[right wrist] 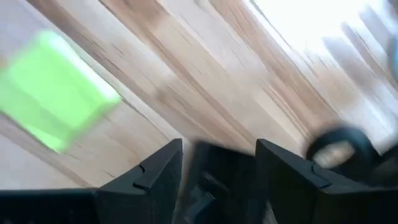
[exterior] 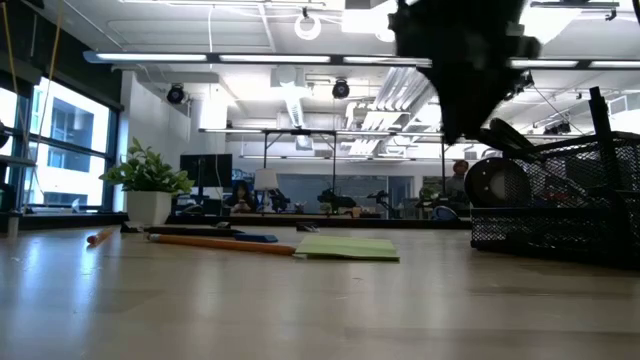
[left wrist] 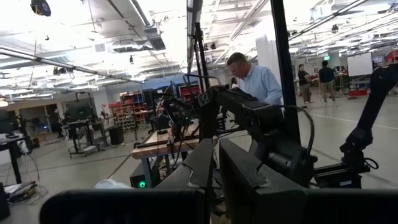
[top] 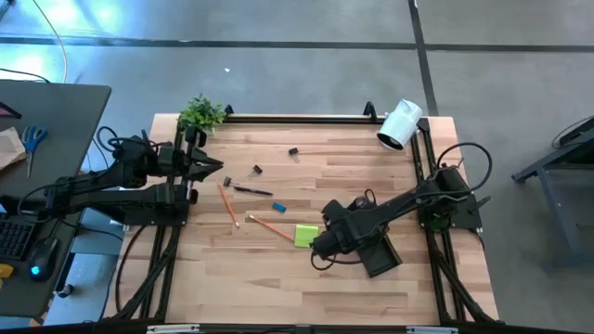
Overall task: Pick and place office supplies into organizer
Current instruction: Put the blue eraser into the black desk organizer
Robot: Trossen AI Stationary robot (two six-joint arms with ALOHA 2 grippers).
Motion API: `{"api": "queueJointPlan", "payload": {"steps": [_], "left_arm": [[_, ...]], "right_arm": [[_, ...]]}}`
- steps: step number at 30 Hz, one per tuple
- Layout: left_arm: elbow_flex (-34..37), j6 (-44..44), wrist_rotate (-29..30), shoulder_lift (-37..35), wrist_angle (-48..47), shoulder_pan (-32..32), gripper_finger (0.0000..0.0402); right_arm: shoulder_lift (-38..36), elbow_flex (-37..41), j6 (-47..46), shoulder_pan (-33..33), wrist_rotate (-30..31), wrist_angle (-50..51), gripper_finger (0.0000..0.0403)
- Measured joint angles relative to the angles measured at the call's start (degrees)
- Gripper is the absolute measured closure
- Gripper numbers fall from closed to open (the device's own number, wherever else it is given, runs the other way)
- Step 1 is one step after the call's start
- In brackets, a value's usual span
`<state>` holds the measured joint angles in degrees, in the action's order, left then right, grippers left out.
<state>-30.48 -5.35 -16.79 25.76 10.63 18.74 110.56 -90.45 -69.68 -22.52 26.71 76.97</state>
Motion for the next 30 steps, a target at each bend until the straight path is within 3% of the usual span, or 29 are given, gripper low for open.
{"api": "queueJointPlan", "payload": {"steps": [5, 9, 16, 30], "left_arm": [[0.0, -0.6, 2.3, 0.0, -0.5, 0.0, 0.0382], [0.0, -0.7, 2.9, 0.0, -0.5, 0.0, 0.0382], [0.0, -0.4, 2.9, 0.0, -0.5, 0.0, 0.0383], [0.0, -0.9, 3.7, 0.0, -0.6, 0.0, 0.0383]], "right_arm": [[0.0, -1.5, 6.1, 1.0, 3.5, -9.8, 0.0205], [0.3, -0.3, 14.6, 2.7, 6.6, -24.2, 0.0209], [1.0, 1.3, 29.7, 7.7, 5.5, -41.5, 0.0225], [5.6, 1.4, 46.9, 16.5, -3.5, -55.7, 0.0235]]}}
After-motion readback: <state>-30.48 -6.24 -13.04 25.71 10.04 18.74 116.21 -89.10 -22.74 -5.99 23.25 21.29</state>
